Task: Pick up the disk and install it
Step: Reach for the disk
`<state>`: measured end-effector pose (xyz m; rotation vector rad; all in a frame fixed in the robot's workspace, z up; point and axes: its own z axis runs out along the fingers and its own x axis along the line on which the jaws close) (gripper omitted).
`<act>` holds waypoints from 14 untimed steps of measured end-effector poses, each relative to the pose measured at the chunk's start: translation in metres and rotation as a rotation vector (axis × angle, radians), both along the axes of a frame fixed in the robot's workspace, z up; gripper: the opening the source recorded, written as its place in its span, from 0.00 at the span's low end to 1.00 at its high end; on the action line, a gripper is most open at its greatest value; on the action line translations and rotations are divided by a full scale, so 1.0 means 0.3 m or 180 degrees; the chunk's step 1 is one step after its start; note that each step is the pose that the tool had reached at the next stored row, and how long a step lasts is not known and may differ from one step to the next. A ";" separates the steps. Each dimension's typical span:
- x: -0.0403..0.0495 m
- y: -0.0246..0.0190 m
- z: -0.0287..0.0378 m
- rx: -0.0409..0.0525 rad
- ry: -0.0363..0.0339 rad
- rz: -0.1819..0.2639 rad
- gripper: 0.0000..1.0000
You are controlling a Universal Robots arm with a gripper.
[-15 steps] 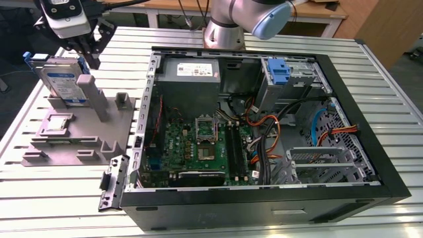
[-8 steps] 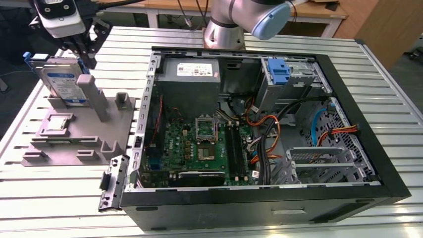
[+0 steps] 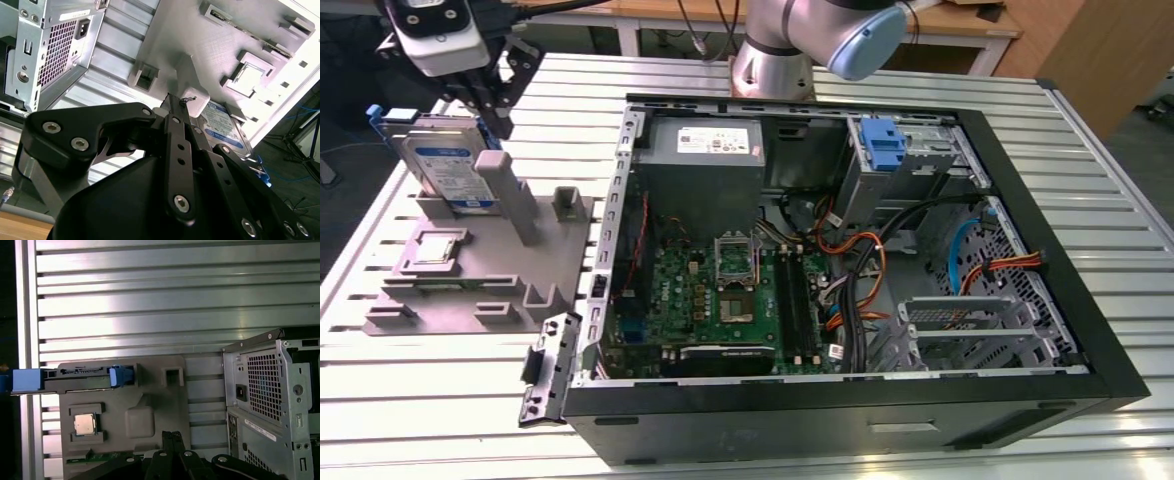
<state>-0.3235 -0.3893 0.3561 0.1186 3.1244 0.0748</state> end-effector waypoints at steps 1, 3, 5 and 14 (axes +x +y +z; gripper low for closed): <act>-0.001 0.000 0.000 0.0000 0.0000 0.0000 0.10; -0.004 0.000 0.000 0.0000 -0.0001 0.0000 0.10; -0.007 0.001 0.000 0.0000 0.0000 0.0000 0.10; -0.022 0.001 0.000 0.0000 0.0000 0.0000 0.10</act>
